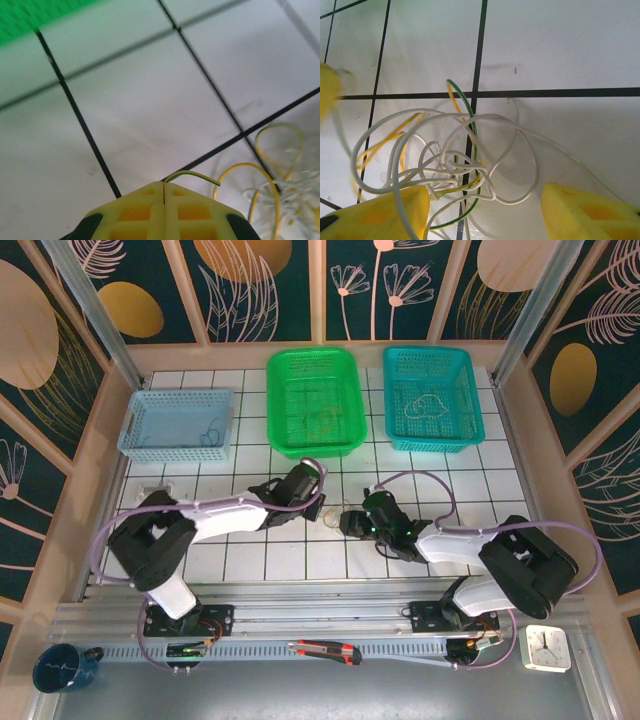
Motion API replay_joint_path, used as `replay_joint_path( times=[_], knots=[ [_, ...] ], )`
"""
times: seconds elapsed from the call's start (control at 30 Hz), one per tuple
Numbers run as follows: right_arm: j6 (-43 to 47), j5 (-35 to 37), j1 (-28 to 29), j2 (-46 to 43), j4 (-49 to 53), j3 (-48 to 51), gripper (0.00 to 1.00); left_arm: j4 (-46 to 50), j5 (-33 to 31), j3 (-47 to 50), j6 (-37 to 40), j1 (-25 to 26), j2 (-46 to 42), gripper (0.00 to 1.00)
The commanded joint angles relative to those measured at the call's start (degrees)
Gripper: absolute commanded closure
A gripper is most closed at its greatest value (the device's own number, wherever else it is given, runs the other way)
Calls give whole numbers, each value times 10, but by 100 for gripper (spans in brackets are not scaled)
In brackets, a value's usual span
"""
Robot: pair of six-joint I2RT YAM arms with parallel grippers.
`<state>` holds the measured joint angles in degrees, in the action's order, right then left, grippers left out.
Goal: Untangle the cables
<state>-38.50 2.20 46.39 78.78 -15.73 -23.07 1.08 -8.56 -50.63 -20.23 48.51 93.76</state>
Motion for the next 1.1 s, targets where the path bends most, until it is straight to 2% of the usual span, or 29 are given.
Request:
replay_joint_path(
  times=[0.0, 0.4, 0.67, 0.8, 1.07],
  knots=[
    [-12, 15, 4, 17, -25, 8, 40, -6, -41, -5, -14, 3, -61, 100],
    [-21, 11, 4, 47, -43, 15, 40, -68, -67, -11, -31, 3, -215, 100],
    [-23, -2, 4, 50, -40, 7, 40, -79, -72, -48, -14, 3, -240, 100],
    [-12, -9, 4, 23, -9, -15, 39, -75, -79, -75, -3, 3, -234, 100],
    [23, 8, 1, -94, 93, -71, 37, -71, -97, -86, 2, 3, -220, 100]
  ],
)
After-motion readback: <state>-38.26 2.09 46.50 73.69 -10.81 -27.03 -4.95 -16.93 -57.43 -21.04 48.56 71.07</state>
